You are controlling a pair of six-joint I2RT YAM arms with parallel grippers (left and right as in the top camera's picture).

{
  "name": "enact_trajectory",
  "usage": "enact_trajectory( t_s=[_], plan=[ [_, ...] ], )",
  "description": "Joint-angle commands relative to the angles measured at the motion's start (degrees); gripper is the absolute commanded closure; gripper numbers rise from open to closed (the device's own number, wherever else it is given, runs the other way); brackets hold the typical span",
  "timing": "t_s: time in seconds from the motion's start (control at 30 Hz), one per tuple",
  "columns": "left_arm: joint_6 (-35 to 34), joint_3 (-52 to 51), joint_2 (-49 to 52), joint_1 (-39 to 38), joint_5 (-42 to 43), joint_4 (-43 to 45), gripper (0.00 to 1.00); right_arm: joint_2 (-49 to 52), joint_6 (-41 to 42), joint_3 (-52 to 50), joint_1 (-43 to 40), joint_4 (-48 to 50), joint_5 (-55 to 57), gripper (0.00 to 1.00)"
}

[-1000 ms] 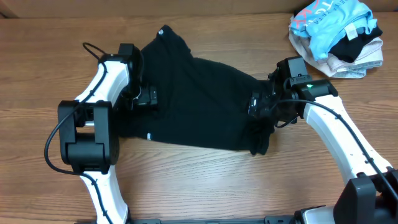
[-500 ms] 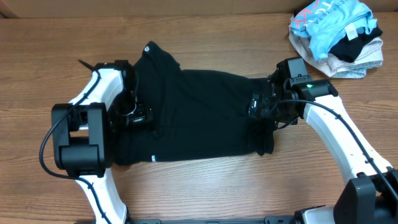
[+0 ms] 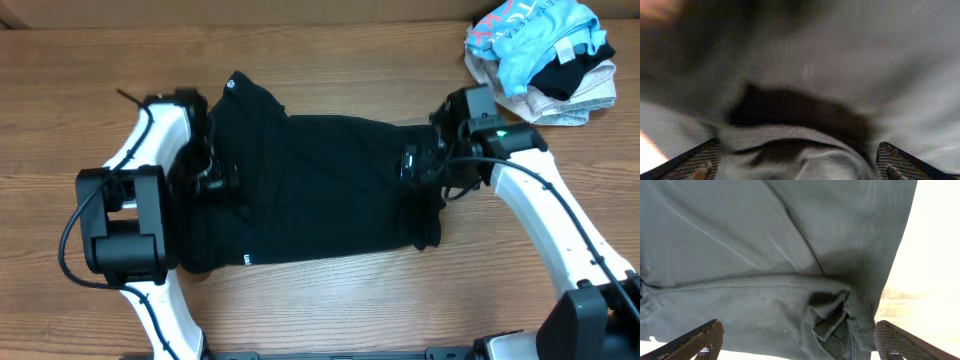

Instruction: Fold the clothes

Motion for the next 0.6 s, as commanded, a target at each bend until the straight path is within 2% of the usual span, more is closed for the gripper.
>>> enact_trajectory(
  t_s=[0.0,0.13,0.2,0.27,0.43,0.57],
  plan=[
    [3.56,10.71,-3.76,0.20,-2.95,-0.42,0.00,-0.09,-2.16,6.49,-1.18,0.46,-0.13,0.00],
    [4.09,20.00,-5.14,0.17,0.74,2.43,0.00,-0.09,-2.58,9.64,-1.84,1.44,0.44,0.00],
    [7.93,22.67,-5.11,0.04,3.72,7.54,0.00,-0.09,-2.56,9.77,-2.03,2.73,0.44,0.00],
    [10.54,22.93,-5.07,-0.02,6.23,13.79,0.00,-0.07,-2.56,9.75,-2.05,3.37,0.68,0.00],
    [10.38,22.93,-1.55,-0.02,7.50,27.93,0.00,-0.07,-2.58,9.75,-2.05,3.17,2.19,0.00],
    [10.64,23.45,3.76,-0.22,7.52,34.86,0.00,-0.07,-2.58,9.70,-2.05,2.05,2.38,0.00]
  ],
)
